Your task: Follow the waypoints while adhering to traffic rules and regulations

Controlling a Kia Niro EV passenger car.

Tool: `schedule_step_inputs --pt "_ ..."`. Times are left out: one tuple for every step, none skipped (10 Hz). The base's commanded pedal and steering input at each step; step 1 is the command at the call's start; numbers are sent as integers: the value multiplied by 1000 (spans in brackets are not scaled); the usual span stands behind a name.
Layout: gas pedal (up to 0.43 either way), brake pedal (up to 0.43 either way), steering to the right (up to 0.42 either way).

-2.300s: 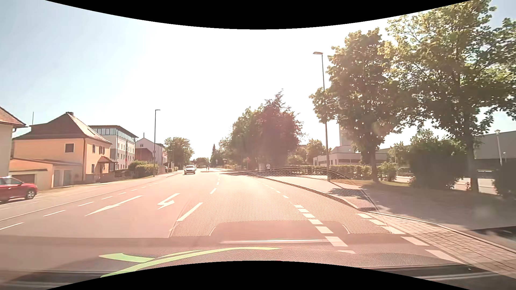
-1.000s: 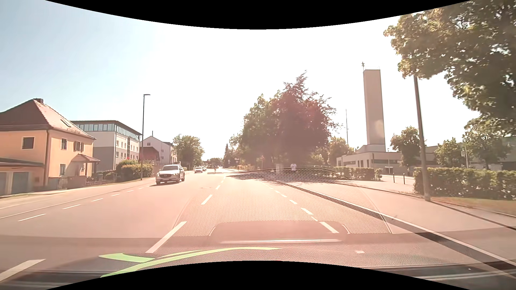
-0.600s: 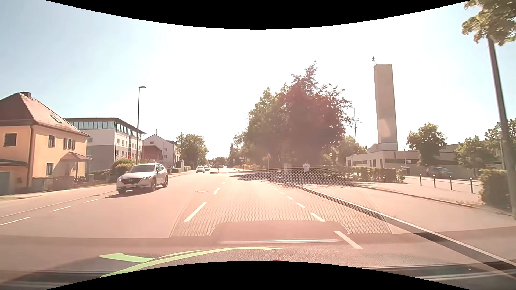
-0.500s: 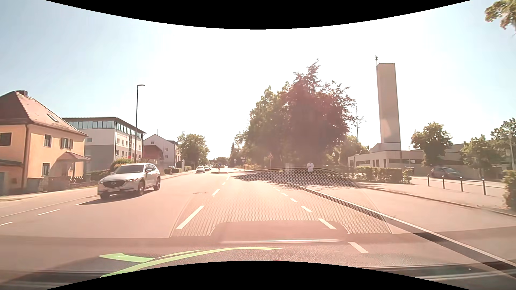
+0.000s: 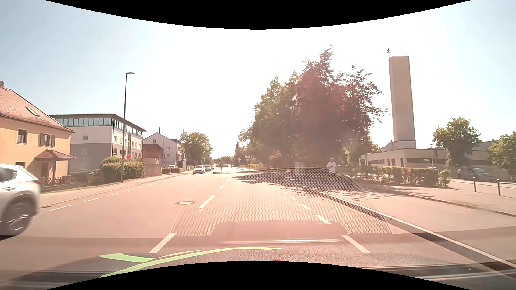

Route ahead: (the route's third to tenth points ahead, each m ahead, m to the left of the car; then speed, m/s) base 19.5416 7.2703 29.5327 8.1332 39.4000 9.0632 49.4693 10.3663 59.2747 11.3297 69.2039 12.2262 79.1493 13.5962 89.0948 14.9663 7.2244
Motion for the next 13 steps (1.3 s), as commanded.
schedule_step_inputs --pt "79 0 -19" --pt "79 0 -20" --pt "79 0 -19" --pt "79 0 -19" --pt "79 0 -19" --pt "79 0 -19" --pt "79 0 -18" --pt "79 0 -18" --pt "79 0 -17" --pt "79 0 -17" --pt "79 0 -16" --pt "79 0 -14" --pt "79 0 -11"
